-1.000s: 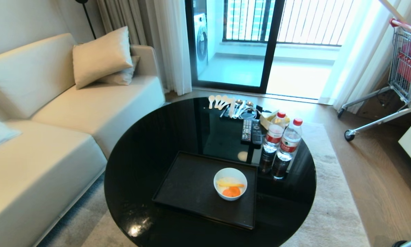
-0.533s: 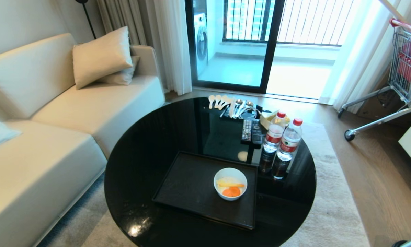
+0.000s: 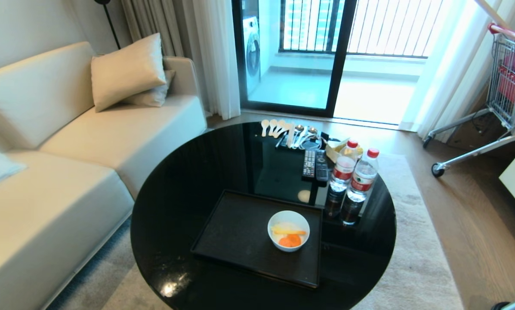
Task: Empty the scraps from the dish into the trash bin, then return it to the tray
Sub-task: Pick up the bowl with leftover food
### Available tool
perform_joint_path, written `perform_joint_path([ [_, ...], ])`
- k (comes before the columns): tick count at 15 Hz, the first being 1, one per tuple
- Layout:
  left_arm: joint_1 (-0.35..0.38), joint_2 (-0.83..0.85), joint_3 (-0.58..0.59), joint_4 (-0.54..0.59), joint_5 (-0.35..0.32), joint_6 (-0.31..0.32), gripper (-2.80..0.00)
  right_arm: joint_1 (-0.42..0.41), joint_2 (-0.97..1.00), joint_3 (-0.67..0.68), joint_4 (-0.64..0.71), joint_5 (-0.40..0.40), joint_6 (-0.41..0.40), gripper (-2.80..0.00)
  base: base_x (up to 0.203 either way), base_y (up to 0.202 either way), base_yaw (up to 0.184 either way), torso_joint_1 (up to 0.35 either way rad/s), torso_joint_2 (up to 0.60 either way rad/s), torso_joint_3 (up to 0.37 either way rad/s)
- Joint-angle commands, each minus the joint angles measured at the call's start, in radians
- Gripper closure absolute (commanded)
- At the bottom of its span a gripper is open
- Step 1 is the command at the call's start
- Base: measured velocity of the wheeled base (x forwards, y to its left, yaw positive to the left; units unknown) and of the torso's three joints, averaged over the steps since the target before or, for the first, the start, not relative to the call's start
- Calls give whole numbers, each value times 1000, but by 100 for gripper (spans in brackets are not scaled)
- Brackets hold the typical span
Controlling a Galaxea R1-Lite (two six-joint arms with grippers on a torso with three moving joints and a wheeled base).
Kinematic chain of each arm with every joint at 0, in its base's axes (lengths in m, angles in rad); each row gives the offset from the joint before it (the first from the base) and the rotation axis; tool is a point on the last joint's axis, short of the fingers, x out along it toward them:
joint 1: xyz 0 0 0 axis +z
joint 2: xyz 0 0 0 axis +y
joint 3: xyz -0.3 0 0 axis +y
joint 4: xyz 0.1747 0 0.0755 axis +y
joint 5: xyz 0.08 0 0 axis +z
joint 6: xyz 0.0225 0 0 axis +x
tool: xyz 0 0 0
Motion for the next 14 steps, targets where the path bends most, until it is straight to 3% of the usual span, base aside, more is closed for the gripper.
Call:
perform_joint_path([
  [1, 0, 0, 0, 0, 0, -1, 0, 53, 267, -71, -40, 2, -2, 0, 0, 0, 0, 0, 0, 0],
  [6, 0, 0, 0, 0, 0, -1, 0, 143, 797, -258, -263, 11, 7, 0, 0, 0, 0, 0, 0, 0],
  [9, 0, 0, 0, 0, 0, -1, 0, 249, 1039, -439, -302, 18, 64, 0, 0, 0, 0, 0, 0, 0],
  [11, 0, 0, 0, 0, 0, -1, 0, 315, 1158, -579, -235, 17, 122, 0, 0, 0, 0, 0, 0, 0],
  [14, 0, 0, 0, 0, 0, 0, 0, 410, 1310, -771, 2, -26, 328, 0, 0, 0, 0, 0, 0, 0],
])
